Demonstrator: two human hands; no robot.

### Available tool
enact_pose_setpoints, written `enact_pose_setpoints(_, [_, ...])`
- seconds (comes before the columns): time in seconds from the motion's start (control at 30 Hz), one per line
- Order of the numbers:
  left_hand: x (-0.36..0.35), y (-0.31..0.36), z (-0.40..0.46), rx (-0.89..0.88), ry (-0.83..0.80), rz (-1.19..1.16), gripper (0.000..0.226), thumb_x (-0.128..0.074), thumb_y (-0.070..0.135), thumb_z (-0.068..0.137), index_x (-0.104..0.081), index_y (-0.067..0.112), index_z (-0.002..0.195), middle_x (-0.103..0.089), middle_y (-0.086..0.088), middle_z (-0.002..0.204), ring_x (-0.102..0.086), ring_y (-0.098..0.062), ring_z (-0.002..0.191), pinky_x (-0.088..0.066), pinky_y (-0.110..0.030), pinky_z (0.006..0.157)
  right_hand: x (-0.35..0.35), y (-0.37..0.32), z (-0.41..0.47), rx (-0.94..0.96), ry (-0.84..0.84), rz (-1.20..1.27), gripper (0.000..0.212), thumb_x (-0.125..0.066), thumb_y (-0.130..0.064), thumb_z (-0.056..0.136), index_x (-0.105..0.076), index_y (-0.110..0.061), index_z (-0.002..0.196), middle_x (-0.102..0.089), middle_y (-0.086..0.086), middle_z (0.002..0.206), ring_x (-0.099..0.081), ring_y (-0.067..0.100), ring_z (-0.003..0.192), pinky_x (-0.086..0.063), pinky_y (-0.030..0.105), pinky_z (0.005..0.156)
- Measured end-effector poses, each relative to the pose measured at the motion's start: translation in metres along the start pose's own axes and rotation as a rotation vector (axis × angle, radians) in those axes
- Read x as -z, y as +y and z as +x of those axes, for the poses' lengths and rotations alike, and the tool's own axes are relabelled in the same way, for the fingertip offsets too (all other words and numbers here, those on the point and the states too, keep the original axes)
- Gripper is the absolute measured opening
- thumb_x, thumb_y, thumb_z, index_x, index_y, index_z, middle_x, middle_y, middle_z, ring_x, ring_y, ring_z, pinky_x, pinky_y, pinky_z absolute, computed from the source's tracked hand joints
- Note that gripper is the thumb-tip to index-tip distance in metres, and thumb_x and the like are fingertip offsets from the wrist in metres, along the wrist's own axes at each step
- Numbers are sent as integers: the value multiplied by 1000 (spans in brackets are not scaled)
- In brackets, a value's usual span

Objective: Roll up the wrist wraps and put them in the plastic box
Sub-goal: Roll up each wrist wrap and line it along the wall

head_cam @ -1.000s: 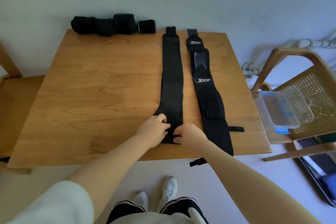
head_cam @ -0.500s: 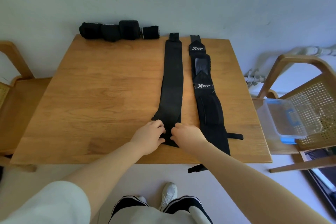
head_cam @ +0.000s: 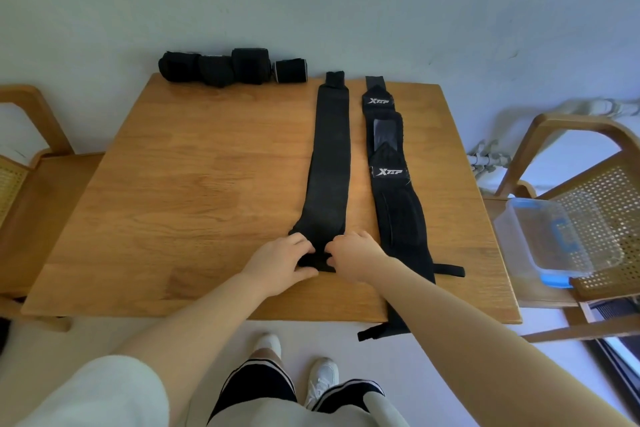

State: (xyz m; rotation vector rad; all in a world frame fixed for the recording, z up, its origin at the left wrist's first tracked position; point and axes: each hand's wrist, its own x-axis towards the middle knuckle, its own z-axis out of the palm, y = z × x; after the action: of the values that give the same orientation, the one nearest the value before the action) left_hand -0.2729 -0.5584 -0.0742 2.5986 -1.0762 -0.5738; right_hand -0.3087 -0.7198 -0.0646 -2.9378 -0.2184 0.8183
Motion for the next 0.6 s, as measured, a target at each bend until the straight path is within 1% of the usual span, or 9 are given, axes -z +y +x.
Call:
enact_pose_setpoints(0.1, [2, -5, 5, 10, 21, 11, 41, -47, 35, 97, -51, 19, 135, -41, 6, 140, -52, -13, 114, -41, -23, 94, 6, 6, 8, -148, -115, 402, 33, -43, -28, 101, -55, -10, 126, -60, 8, 116, -57, 21, 106, -47, 33, 91])
enact_pose_setpoints(0.17, [3, -6, 8, 27, 43, 3, 41, -46, 35, 98, -52, 18, 134, -36, 5, 144, -52, -14, 116, -40, -25, 97, 8, 10, 11, -270, -98, 701, 34, -52, -28, 97, -55, -10, 126, -61, 7, 112, -59, 18, 99, -50, 30, 87])
enact_pose_setpoints(0.23, [5, -7, 12, 40, 44, -10, 41, -46, 34, 98, -50, 18, 135, -40, 4, 142, -53, -14, 115, -40, -24, 95, 10, 11, 13, -341, -43, 768, 34, -57, -29, 94, -55, -10, 122, -60, 6, 104, -59, 17, 91, -52, 29, 81])
enact_pose_setpoints(0.27, [7, -7, 15, 51, 40, -20, 40, -47, 33, 98, -49, 18, 134, -43, 4, 139, -54, -14, 114, -41, -23, 92, 10, 9, 13, -352, 5, 706, 32, -58, -30, 94, -54, -11, 119, -58, 5, 104, -59, 17, 90, -52, 29, 79])
enact_pose_setpoints(0.33, [12, -8, 23, 72, 27, -25, 34, -48, 32, 97, -51, 19, 129, -50, 3, 132, -56, -15, 108, -43, -22, 85, 9, 3, 9, -315, 161, 466, 24, -56, -31, 94, -53, -15, 112, -50, 2, 108, -56, 16, 88, -52, 30, 76])
enact_pose_setpoints(0.37, [15, -8, 28, 76, 15, -11, 31, -48, 32, 97, -53, 19, 125, -52, 2, 127, -57, -16, 104, -44, -23, 82, 8, 0, 6, -268, 249, 329, 22, -54, -31, 96, -54, -15, 111, -47, 1, 112, -54, 15, 90, -51, 29, 77])
enact_pose_setpoints(0.43, [20, -8, 38, 83, -23, 28, 27, -48, 32, 97, -56, 19, 119, -55, 1, 119, -56, -18, 99, -44, -24, 77, 2, -4, 3, -140, 370, 136, 24, -48, -31, 99, -56, -15, 114, -45, 2, 121, -50, 15, 101, -46, 29, 87])
enact_pose_setpoints(0.5, [24, -9, 45, 104, -61, 27, 21, -51, 31, 96, -57, 20, 112, -57, 1, 113, -56, -18, 95, -46, -28, 76, -2, -2, 0, -86, 377, 85, 33, -42, -36, 100, -56, -15, 121, -43, 2, 129, -44, 17, 115, -38, 31, 97])
enact_pose_setpoints(0.6, [26, -12, 53, 103, -92, 12, 11, -54, 29, 94, -54, 22, 102, -59, 0, 106, -55, -18, 89, -48, -31, 74, -4, 7, -3, -26, 302, -8, 44, -46, -40, 97, -48, -14, 133, -37, 3, 141, -32, 21, 132, -24, 36, 111])
